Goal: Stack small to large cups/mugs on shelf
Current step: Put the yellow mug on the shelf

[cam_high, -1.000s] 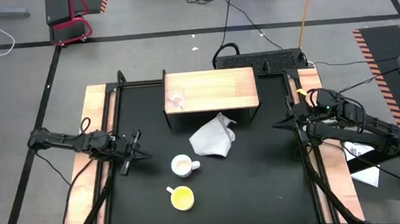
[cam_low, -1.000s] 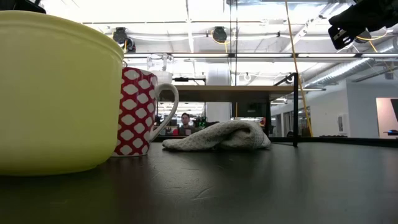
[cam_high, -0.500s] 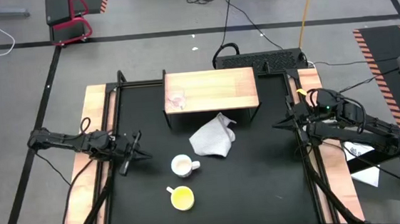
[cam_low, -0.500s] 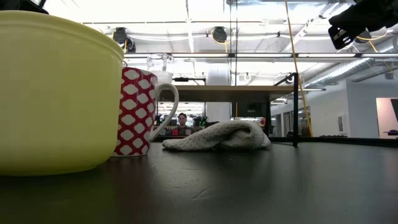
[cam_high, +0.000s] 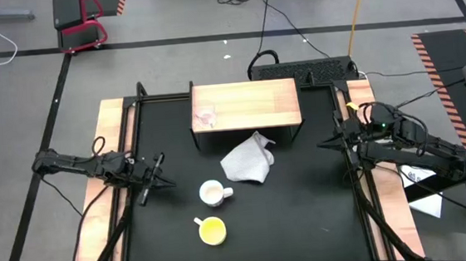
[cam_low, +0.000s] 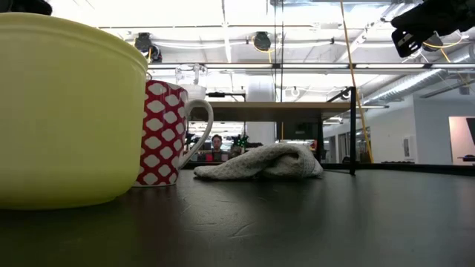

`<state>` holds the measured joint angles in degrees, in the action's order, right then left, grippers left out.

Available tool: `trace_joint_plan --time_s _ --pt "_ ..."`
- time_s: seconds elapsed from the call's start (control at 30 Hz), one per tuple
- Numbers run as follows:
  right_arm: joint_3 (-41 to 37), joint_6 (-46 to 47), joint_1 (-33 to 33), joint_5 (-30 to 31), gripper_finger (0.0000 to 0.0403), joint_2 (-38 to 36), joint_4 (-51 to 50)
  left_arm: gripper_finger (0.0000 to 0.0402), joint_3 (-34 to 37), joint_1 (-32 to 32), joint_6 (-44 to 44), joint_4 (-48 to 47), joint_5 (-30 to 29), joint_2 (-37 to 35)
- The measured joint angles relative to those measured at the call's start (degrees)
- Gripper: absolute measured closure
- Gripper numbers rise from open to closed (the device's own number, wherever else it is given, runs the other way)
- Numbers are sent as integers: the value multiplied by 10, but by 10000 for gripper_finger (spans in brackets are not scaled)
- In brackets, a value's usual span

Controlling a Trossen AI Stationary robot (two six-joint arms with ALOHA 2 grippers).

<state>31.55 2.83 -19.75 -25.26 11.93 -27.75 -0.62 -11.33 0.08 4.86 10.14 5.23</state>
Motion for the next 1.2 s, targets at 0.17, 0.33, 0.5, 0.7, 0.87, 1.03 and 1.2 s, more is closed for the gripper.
trace_joint_plan --time_s 0.17,0.33,0.5,0.7,0.87,1.03,1.2 --pt "-86 32 0 60 403 -22 148 380 0 0 51 -2 8 0" --pt "-189 51 9 58 403 -21 311 380 0 0 76 -4 8 0" --pt "-216 32 47 84 403 -22 344 380 0 0 73 -27 8 0" --pt "-217 -21 135 123 403 -22 340 380 -5 0 71 -41 5 0" --pt "-217 -50 176 207 403 -22 313 380 -5 0 72 -41 3 0" --pt "-228 -68 199 207 403 -22 306 380 -5 0 72 -42 -2 0" --pt "-267 -66 208 206 403 -22 344 380 -5 0 77 -42 -4 0"
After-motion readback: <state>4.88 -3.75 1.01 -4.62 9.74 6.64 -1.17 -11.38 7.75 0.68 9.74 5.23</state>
